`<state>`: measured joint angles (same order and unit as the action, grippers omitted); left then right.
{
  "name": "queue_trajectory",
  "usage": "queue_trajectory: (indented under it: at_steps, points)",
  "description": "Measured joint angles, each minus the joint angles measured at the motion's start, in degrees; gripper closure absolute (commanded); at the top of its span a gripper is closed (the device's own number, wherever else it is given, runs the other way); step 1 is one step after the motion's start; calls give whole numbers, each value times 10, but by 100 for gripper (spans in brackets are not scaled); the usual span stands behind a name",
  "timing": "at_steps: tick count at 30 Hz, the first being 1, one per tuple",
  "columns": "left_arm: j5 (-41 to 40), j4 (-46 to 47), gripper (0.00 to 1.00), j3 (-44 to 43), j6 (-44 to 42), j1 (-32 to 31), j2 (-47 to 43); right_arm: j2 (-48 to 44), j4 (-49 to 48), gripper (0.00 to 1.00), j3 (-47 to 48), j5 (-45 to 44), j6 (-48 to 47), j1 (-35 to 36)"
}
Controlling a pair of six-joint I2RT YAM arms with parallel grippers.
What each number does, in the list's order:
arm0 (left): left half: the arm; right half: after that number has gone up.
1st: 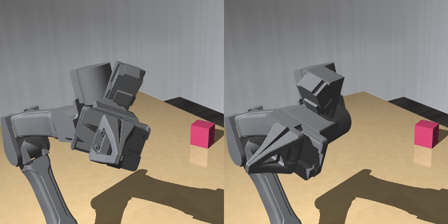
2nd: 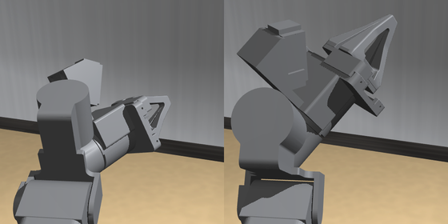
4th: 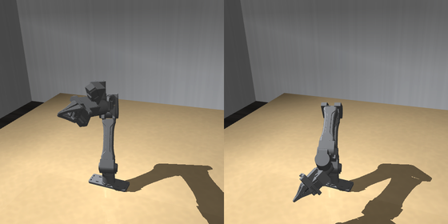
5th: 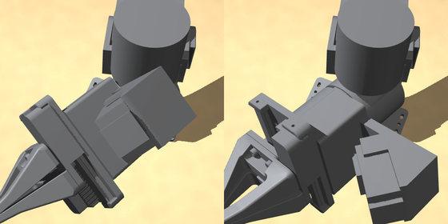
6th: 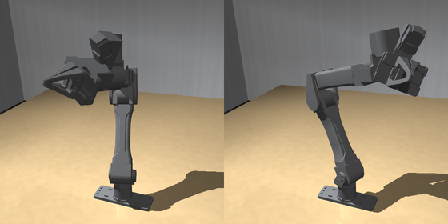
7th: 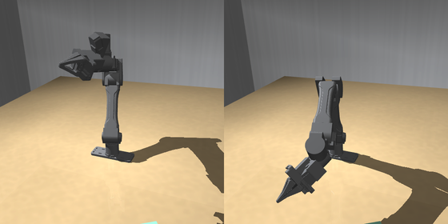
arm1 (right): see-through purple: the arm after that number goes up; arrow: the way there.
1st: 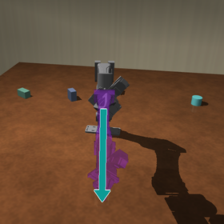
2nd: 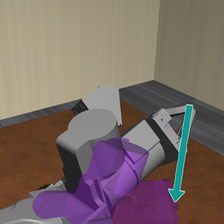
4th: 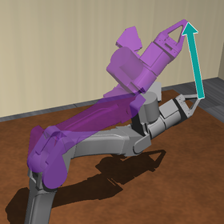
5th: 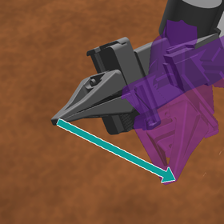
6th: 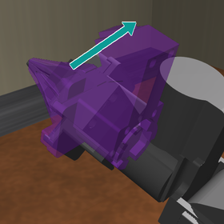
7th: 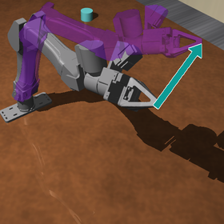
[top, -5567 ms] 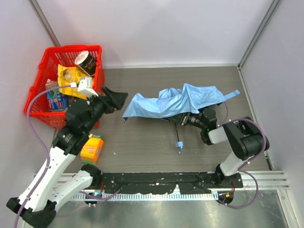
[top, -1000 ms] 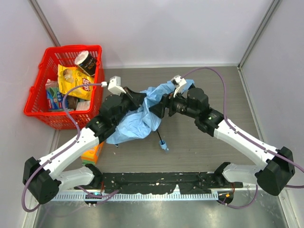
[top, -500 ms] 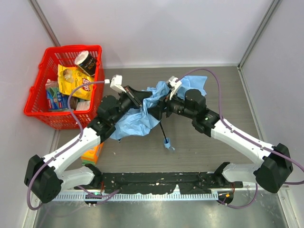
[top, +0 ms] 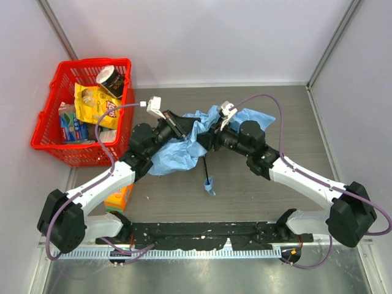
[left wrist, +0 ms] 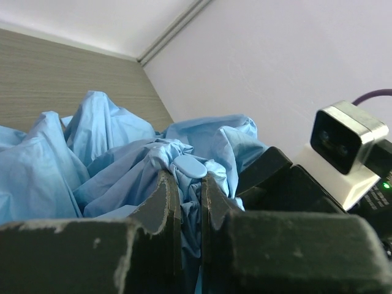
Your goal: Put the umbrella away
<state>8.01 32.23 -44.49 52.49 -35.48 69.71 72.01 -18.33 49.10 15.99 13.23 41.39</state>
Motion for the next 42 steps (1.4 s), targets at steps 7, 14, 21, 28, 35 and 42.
queue_trajectory:
  at_steps: [7, 14, 21, 28, 35, 42]
  points:
    - [56, 51, 100, 0, 4, 0, 9, -44, -59, 28, -49, 6, 3, 4]
    - [89, 100, 100, 0, 9, 1, 21, -68, -36, 25, -49, -19, -11, 13]
    - [69, 21, 100, 0, -42, -13, -17, -107, 59, 19, -41, -51, -10, 28]
    - [37, -64, 100, -4, -124, -31, -71, -149, 210, 20, -2, -59, -9, 24]
    - [27, -64, 100, 12, -186, -33, -97, -182, 335, 16, 79, -38, -35, 21]
    - [54, -52, 100, 31, -210, -34, -104, -174, 344, 14, 149, -43, -76, 21]
